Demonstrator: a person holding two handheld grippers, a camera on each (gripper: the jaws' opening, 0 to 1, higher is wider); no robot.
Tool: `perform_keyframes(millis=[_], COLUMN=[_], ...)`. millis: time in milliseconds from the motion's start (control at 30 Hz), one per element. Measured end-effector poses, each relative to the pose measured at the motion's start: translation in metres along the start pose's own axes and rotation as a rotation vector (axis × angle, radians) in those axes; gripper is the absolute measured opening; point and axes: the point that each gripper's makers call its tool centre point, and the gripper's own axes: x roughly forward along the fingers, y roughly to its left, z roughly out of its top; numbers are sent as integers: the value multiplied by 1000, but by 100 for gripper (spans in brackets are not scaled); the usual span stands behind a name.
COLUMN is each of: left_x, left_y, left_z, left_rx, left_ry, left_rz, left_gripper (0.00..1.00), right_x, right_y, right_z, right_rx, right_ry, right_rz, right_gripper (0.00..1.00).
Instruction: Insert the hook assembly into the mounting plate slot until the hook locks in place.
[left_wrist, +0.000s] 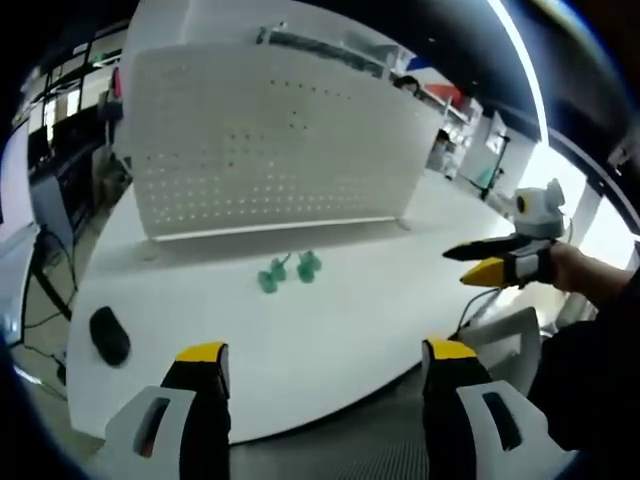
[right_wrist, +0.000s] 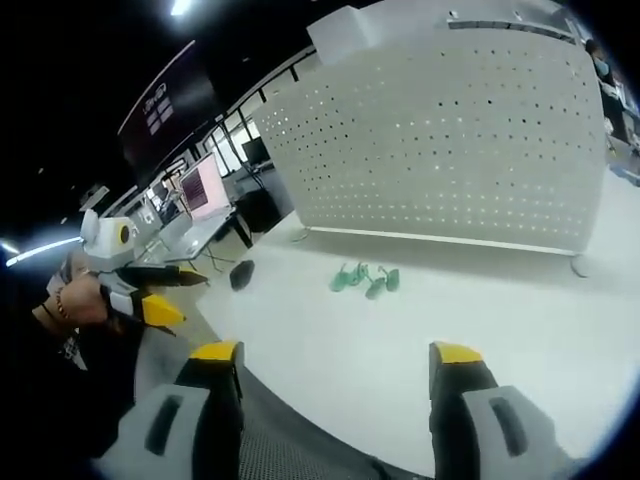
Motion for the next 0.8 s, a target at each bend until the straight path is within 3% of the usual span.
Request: perform_keyframes(millis=[467, 600, 800], left_x=[1, 0, -1], left_y=[2, -3, -1], left_z=[1, 10, 9], left_rx=[21, -41, -32], left_ry=[-3, -47, -36], left_rz=[7, -27, -18], left_gripper=[80, 79, 79], right_x=[-3, 0, 11], right_y=[-4, -2, -9], right_z=[0, -2, 2], right_rx=[6, -26, -55], right_ry=[-8, 15, 29], right_rz=[-14, 0, 7], right_gripper=[72, 71, 68])
